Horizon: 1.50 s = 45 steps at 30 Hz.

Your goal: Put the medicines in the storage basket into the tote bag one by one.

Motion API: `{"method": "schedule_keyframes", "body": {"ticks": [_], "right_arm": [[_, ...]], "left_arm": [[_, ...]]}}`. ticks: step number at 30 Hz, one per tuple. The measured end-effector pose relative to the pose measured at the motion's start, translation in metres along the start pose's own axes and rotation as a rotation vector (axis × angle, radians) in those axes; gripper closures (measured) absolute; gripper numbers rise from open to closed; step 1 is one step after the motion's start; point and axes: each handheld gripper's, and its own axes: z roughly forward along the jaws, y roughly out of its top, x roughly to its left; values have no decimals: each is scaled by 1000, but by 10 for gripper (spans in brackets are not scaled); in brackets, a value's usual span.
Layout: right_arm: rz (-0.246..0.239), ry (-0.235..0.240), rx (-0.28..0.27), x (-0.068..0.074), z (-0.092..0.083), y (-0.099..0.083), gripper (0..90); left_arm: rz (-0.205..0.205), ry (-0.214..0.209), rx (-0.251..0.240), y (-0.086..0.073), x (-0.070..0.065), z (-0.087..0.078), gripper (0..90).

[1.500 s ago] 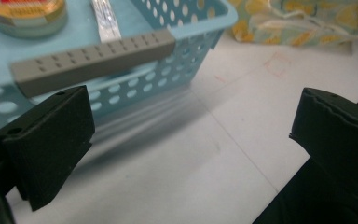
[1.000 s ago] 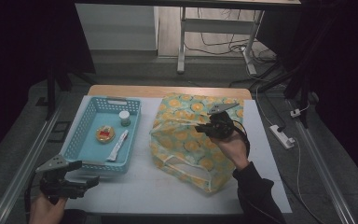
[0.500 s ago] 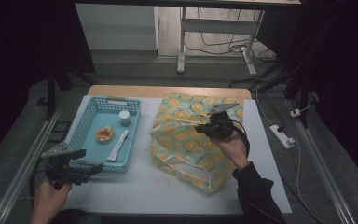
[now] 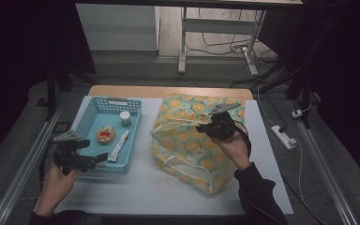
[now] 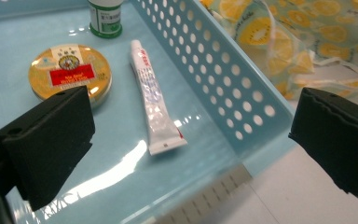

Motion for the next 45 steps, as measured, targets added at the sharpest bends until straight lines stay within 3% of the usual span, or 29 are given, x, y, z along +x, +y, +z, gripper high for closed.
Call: {"method": "schedule_keyframes", "body": {"ticks": [13, 20, 30, 38, 45], "right_arm": [[1, -1, -11, 0, -2, 0, 900], [-3, -1, -17, 0, -3, 1, 900], [-2, 0, -14, 0, -2, 1, 900], [-5, 2, -11, -1, -2, 0, 900], [-9, 3, -10, 0, -2, 0, 900]], "left_arm": [[14, 44, 27, 35, 15, 16, 0], [10, 68, 46, 47, 24, 28, 0], [17, 70, 80, 59, 39, 50, 0], [20, 78, 123, 68, 53, 70, 0], [-5, 130, 205, 65, 69, 90, 0]]}}
